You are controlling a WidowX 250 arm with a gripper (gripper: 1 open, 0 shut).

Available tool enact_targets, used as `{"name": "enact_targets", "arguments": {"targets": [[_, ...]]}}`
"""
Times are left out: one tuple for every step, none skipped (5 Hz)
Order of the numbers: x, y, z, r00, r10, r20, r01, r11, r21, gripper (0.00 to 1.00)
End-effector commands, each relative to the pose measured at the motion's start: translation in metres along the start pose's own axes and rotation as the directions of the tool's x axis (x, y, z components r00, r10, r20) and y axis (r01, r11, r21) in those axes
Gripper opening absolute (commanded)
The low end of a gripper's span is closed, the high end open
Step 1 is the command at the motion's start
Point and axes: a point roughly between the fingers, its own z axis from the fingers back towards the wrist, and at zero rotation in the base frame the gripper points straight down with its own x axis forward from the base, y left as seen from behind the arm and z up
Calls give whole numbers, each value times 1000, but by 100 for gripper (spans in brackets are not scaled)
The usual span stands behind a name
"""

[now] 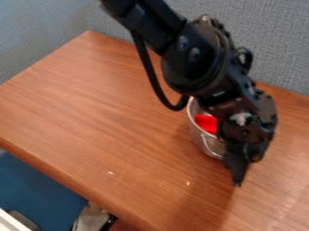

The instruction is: Put the red object in the metal pot

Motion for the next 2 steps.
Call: {"name": "enact_targets", "arguments": {"targets": [[17, 5, 3, 998, 43, 48, -45, 998, 34, 0], [5, 21, 16, 996, 34, 84, -40, 996, 75, 0]]}}
